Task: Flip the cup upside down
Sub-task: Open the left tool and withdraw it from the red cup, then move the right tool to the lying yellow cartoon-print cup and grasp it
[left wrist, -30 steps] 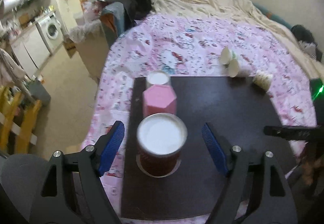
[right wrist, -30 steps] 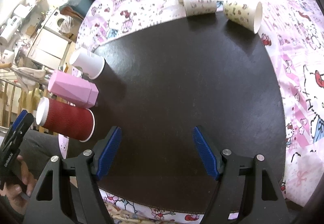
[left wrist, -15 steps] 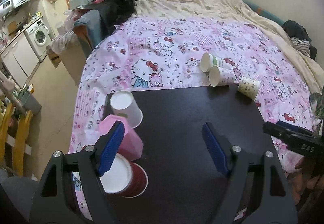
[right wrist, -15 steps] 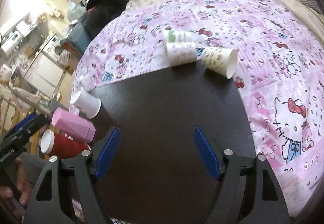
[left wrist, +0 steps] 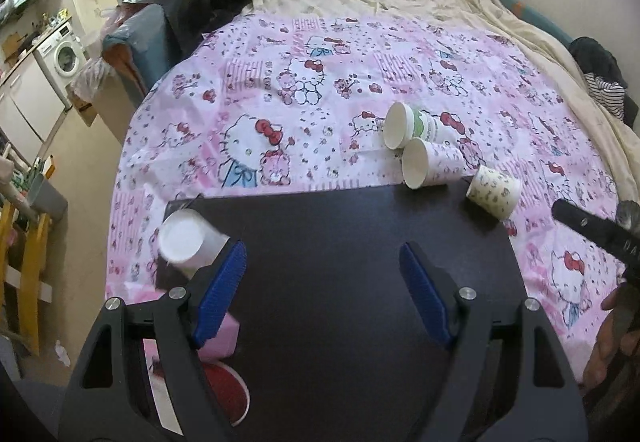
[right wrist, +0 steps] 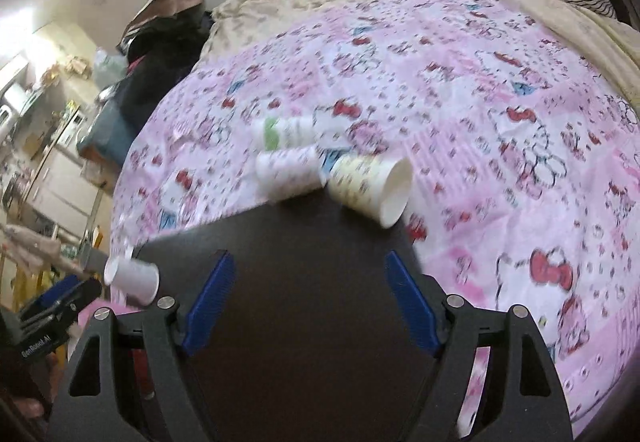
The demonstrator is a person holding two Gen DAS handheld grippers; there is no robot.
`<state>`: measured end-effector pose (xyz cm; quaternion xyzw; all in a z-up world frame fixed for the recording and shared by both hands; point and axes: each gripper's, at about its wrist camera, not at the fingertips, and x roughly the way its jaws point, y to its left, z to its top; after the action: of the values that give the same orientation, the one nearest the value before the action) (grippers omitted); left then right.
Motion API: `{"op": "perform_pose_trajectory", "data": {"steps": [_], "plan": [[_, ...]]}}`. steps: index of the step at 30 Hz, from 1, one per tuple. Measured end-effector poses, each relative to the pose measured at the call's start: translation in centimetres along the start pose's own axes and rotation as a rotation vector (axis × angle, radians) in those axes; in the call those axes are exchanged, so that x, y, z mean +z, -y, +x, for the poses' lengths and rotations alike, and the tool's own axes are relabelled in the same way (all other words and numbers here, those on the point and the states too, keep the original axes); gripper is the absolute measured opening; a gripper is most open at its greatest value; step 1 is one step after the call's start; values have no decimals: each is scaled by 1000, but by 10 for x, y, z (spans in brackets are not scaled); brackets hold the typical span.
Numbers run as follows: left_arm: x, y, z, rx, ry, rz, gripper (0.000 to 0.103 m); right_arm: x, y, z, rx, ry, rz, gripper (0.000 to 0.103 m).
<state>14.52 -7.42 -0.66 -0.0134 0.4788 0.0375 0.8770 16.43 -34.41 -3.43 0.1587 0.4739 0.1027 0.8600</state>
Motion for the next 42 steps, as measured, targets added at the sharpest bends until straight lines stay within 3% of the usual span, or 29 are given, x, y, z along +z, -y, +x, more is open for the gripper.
{"op": "perform_pose_trajectory", "data": {"steps": [4,13,16,20,23,26,30,37,40,42], "plan": [[20,11,24,18,-24,9,76,24,19,15,-7,-5,59,81],[45,33,69,1,-112,3,77,58,56,75,0,-135,185,81],[47,41,74,13,-104,43,76,69,42,83,-64,-147,53,81],[45,39,81,0,-124,31,77,86,29,93,-22,-213,-20,81],[39,37,82,-3,-128,31,77,100,9,116,-63,-348,-211,81],[32,35,87,5,-153,34,77,106,-10,148,-180,-506,-452,81],[27,27,91,7,-173,6,77,99,-22,185,-281,-686,-638,81],[22,17,101,20,-215,-12,76,75,-40,222,-367,-830,-805,80],[21,16,99,15,-217,-11,76,66,-39,229,-386,-843,-822,66],[20,17,98,15,-217,-5,77,62,-37,225,-378,-817,-823,65]]}}
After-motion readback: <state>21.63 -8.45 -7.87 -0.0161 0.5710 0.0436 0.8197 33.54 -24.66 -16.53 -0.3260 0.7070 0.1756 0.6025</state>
